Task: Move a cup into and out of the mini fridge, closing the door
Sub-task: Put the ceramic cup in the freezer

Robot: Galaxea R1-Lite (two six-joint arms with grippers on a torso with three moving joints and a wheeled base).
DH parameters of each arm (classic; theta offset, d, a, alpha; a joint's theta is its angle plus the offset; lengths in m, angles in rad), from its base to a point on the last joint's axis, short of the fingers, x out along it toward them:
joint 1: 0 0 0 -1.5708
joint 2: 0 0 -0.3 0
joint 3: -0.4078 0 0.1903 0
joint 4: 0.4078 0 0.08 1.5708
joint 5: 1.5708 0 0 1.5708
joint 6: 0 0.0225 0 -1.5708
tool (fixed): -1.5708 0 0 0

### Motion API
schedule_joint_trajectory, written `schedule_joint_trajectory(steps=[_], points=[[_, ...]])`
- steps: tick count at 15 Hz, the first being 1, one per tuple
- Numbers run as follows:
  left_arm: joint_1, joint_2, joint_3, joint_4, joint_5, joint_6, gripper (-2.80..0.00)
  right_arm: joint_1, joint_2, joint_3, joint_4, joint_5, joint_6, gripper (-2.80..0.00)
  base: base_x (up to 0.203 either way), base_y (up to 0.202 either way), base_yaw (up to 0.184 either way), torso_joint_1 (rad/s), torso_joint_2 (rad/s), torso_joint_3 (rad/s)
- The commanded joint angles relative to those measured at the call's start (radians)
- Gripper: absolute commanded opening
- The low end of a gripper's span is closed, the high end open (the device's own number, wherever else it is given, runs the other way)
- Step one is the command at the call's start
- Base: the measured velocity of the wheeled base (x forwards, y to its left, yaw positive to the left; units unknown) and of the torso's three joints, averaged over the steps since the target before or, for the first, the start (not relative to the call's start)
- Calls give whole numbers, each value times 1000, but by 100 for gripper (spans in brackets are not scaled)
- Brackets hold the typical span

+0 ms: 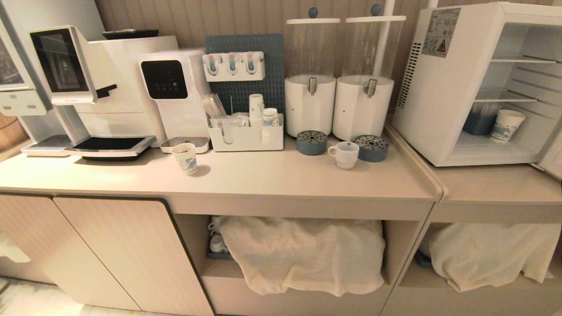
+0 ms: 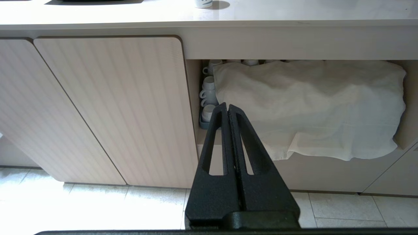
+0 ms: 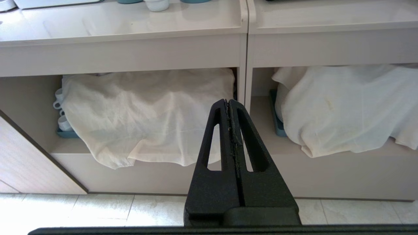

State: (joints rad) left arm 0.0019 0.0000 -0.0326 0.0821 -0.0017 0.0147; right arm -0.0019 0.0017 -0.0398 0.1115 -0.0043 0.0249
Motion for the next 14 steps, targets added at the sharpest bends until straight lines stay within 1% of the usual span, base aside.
schedule_joint_trajectory(steps=[1, 3, 4, 14], points=[[1, 0, -1, 1, 0, 1, -280, 0, 1, 0, 0, 0, 1, -280, 0, 0, 0, 0, 0, 0], [0, 0, -1, 1, 2, 5, -280, 2, 1, 0, 0, 0, 0, -280, 0, 0, 0, 0, 0, 0], [0, 0, -1, 1, 2, 7, -280, 0, 1, 0, 0, 0, 0, -280, 104, 0, 5, 4, -4, 7], [0, 0, -1, 1, 0, -1, -280, 0, 1, 0, 0, 0, 1, -280, 192, 0, 1, 1, 3, 0]])
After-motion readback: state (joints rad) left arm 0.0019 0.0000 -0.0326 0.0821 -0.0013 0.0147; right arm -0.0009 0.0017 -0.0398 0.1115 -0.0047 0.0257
